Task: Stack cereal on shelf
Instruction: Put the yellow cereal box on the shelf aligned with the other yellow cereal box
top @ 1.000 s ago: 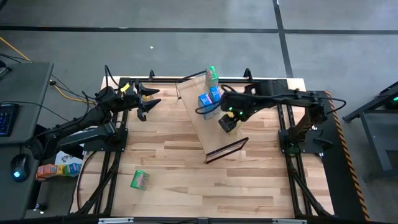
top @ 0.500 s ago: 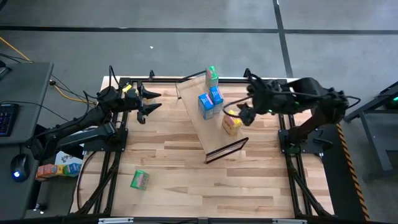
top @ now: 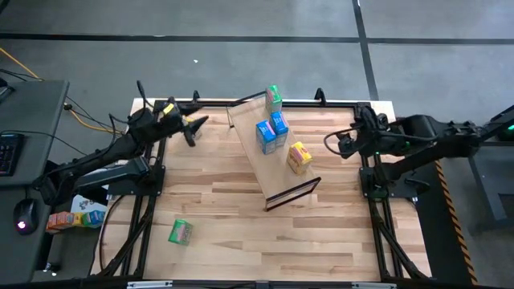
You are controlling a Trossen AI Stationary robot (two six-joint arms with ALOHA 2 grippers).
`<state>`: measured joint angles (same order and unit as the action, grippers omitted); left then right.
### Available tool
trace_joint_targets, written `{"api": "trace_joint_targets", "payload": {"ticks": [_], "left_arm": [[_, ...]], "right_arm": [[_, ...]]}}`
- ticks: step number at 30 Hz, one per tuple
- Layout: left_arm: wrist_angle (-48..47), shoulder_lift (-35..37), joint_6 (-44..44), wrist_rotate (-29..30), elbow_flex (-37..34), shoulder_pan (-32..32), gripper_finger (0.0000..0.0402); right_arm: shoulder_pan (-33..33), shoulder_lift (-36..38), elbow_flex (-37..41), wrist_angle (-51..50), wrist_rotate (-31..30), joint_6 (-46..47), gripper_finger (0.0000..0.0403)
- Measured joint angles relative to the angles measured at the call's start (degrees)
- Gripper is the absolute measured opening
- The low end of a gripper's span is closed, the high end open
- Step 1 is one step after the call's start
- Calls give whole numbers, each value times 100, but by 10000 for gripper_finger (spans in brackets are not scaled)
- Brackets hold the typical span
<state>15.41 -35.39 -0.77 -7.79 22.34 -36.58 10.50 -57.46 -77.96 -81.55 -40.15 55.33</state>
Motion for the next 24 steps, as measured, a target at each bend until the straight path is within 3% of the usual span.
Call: {"api": "trace_joint_targets", "payload": {"ticks": [3,8,17,21,24], "left_arm": [[-683,-331,-136,38,649,-264,208],[-1402,-998,-403,-706,1485,-690,208],[-1063,-1637,-532,-1693,1577,-1347,208],[-731,-2013,-520,-1647,1577,-1714,208],[-955,-2333,-312,-1156,1719,-2000,208]], "right_arm": [[-1,501,691,634,-325,-368,287],[0,1245,1713,1924,-594,-1290,287],[-2,2478,3130,3604,-642,-2461,287],[0,2813,3722,4736,-505,-3169,287],[0,2900,4059,5497,-363,-3574,287]]}}
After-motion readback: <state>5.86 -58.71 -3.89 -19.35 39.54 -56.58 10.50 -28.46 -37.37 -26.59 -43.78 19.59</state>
